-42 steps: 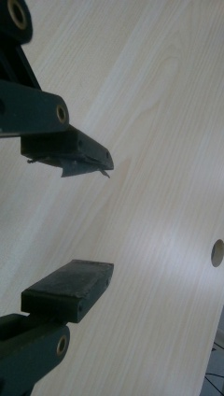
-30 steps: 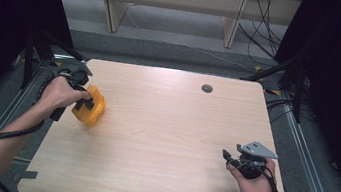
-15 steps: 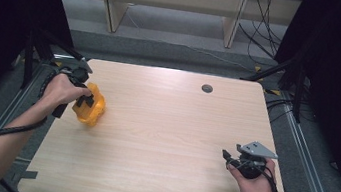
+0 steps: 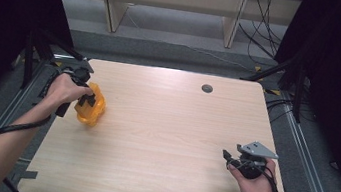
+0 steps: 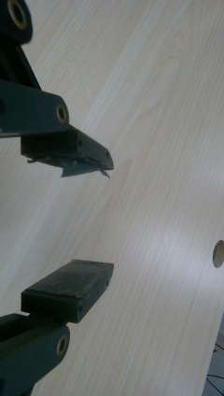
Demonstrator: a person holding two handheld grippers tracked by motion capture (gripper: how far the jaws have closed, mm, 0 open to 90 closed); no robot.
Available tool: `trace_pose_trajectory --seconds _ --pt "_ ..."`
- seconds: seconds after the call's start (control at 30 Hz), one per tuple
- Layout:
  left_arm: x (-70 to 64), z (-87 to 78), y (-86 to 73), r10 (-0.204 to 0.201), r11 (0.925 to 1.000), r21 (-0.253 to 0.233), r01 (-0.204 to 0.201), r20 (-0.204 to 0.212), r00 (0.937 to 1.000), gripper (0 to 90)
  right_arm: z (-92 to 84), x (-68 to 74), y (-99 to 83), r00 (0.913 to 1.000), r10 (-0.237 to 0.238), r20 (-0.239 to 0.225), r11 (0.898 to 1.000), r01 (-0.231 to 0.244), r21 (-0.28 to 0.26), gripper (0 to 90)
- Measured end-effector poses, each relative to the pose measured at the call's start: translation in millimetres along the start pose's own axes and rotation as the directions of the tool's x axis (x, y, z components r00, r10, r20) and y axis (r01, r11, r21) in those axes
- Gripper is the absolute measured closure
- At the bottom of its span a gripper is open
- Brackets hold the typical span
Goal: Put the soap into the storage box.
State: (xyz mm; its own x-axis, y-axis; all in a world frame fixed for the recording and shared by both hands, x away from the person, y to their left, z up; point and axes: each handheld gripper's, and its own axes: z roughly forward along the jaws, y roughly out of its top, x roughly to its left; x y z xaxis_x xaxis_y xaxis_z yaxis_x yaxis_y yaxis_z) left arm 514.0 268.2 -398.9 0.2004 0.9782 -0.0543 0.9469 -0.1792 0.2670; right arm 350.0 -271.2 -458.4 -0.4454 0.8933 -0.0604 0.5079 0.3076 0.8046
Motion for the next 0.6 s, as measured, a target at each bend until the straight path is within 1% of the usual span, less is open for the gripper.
trace_pose_trajectory --seconds 0.1,0.13,0.17,0.23,0.27,0.3,0.33,0.4,0.43,0.47,0.5,0.53,0.6 --pt "0.6 3.3 0.8 -0.007 1.0000 -0.001 0.007 -0.002 1.0000 60.5 0.5 0.7 0.1 1.0000 0.004 0.001 1.000 -0.003 -0.006 44.3" --pt "1.1 4.7 1.1 -0.003 1.0000 0.003 0.003 -0.002 1.0000 60.5 0.7 1.2 0.1 0.9998 0.013 -0.014 1.000 -0.012 0.002 44.2" --pt "1.2 5.9 1.3 -0.008 1.0000 0.004 0.008 -0.003 1.0000 60.5 0.7 1.4 0.1 0.9998 0.014 -0.016 1.000 -0.014 0.003 44.2" --pt "2.2 8.0 1.6 -0.004 1.0000 0.008 0.004 -0.008 1.0000 60.5 -0.1 1.2 0.2 0.9998 0.013 -0.013 1.000 -0.013 0.010 44.2" --pt "2.4 9.2 1.7 -0.008 0.9999 0.006 0.008 -0.009 0.9999 60.5 0.1 0.3 0.0 1.0000 -0.002 -0.001 1.000 0.002 0.002 44.3" --pt "3.1 10.5 1.8 0.001 1.0000 0.002 -0.001 -0.008 1.0000 60.5 0.0 0.5 0.0 1.0000 0.002 0.000 1.000 -0.002 0.002 44.2" --pt "2.7 11.4 1.8 -0.007 1.0000 -0.001 0.007 -0.012 0.9999 60.4 0.6 0.8 -0.3 1.0000 0.006 0.000 1.000 -0.006 -0.006 44.3" --pt "2.0 12.2 1.7 -0.016 0.9999 0.001 0.016 -0.017 0.9997 60.4 0.6 0.9 -0.1 1.0000 0.005 -0.001 1.000 -0.005 -0.003 44.2" --pt "1.9 12.9 1.7 -0.017 0.9999 0.000 0.017 -0.019 0.9997 60.4 0.4 0.7 0.1 1.0000 0.003 -0.004 1.000 -0.002 0.003 44.3" --pt "2.1 13.3 1.9 -0.016 0.9999 0.002 0.016 -0.018 0.9997 60.5 0.4 1.4 0.1 0.9997 0.016 -0.017 1.000 -0.015 0.011 44.3" --pt "2.1 13.6 1.9 -0.015 0.9999 0.004 0.015 -0.017 0.9997 60.4 0.4 0.7 0.2 1.0000 0.002 -0.004 1.000 -0.002 0.003 44.3" --pt "0.4 15.1 1.4 -0.025 0.9997 -0.004 0.025 -0.017 0.9995 60.5 0.4 0.7 0.0 1.0000 0.003 -0.003 1.000 -0.003 0.001 44.2" --pt "-0.1 16.2 1.4 -0.028 0.9996 -0.007 0.028 -0.016 0.9995 60.4 0.7 0.9 -0.2 1.0000 0.006 0.000 1.000 -0.006 -0.004 44.3"
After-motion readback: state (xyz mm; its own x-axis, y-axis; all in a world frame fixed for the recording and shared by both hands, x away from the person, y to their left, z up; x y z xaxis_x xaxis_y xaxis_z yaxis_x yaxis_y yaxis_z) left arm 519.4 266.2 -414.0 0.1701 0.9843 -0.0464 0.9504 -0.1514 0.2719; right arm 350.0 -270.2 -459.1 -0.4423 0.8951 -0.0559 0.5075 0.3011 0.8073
